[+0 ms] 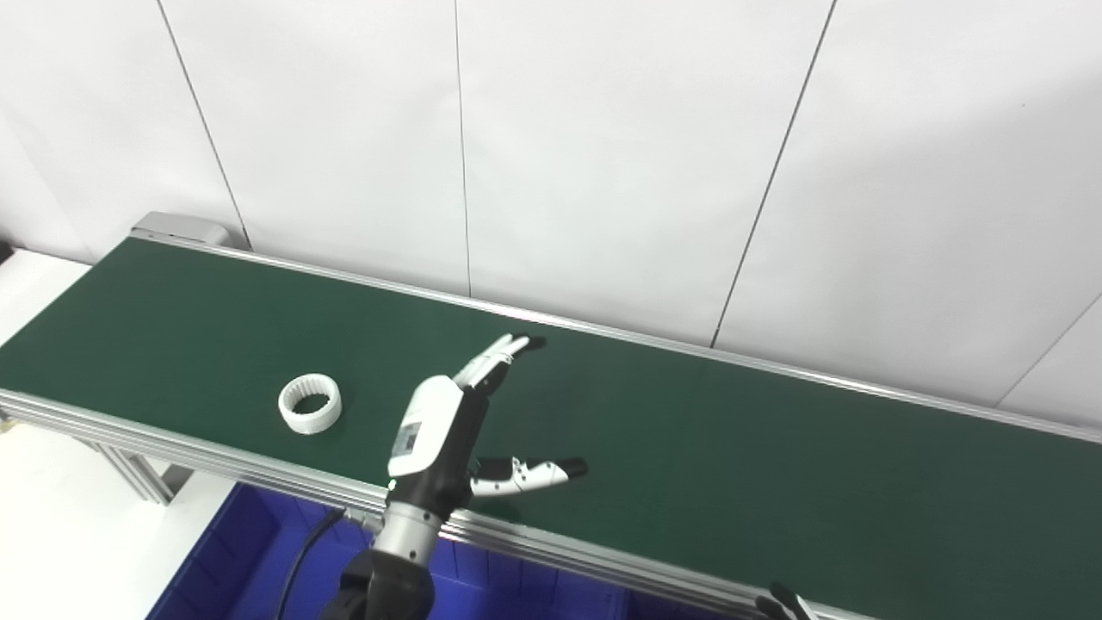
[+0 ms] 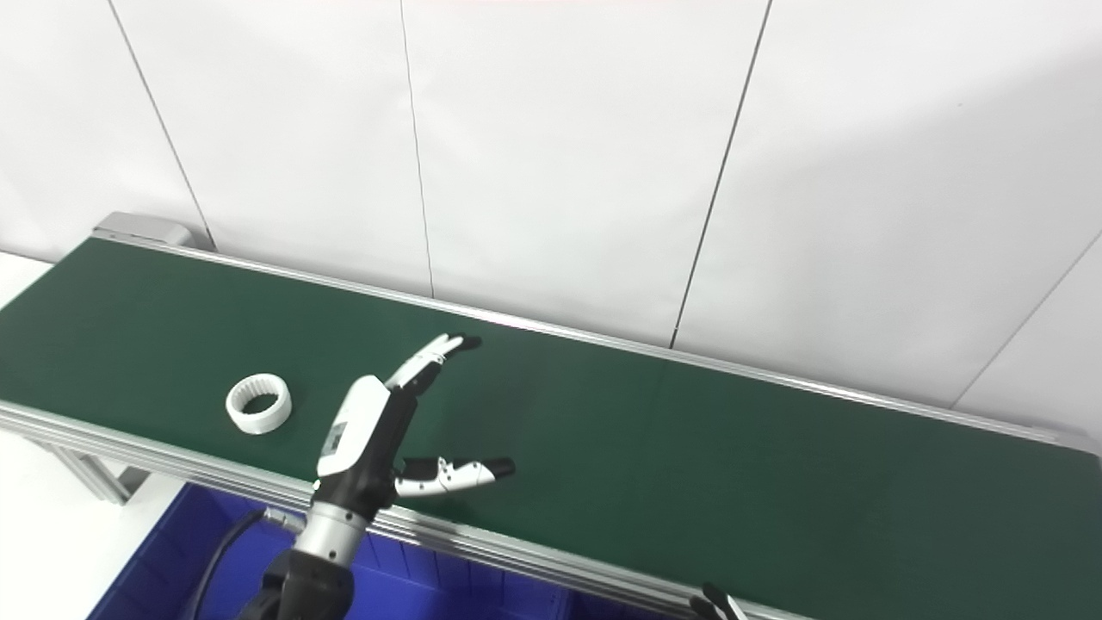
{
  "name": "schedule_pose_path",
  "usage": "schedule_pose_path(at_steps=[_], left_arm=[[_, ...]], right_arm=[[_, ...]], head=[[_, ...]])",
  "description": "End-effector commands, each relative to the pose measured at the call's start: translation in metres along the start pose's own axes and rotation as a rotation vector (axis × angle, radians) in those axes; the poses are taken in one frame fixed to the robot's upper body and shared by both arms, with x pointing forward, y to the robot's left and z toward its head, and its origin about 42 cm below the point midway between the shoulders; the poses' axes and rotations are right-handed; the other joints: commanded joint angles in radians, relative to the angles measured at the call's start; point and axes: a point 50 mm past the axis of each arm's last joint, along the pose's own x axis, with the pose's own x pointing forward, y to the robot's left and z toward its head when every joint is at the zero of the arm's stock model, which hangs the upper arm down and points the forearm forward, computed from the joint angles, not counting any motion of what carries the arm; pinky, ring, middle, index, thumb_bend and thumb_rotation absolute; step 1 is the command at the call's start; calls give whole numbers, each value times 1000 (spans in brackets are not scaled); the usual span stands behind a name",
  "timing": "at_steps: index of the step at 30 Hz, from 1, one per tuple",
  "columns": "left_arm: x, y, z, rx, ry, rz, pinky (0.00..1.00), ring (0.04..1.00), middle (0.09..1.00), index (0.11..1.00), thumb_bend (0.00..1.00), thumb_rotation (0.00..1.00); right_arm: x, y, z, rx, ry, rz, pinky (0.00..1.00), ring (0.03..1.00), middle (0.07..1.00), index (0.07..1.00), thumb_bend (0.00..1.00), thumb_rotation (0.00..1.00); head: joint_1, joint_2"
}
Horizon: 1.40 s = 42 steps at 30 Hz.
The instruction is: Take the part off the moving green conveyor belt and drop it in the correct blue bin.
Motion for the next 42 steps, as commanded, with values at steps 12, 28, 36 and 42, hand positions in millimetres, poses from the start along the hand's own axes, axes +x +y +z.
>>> schedule_pose_path(at_steps=[12, 28, 36, 42], left_arm=[[29, -1, -10, 116, 11, 25, 850, 917, 972, 930, 796, 371], [48, 10, -40, 244, 86, 92, 892, 945, 981, 930, 835, 313], [52, 17, -51, 315, 162, 90, 897, 967, 995, 953, 852, 233], [55, 21, -54, 354, 217, 77, 930, 984, 1000, 968, 865, 177]], right_arm=[[6, -6, 7, 18, -71, -11, 688, 761, 799, 857, 605, 322], [6, -8, 6, 12, -75, -22, 677, 750, 787, 839, 618, 327], [5, -7, 6, 17, -72, -23, 682, 754, 790, 843, 631, 337], [4, -6, 7, 20, -75, -25, 679, 752, 790, 845, 617, 330]], head=[[31, -9], [37, -10], [37, -8], [37, -7]])
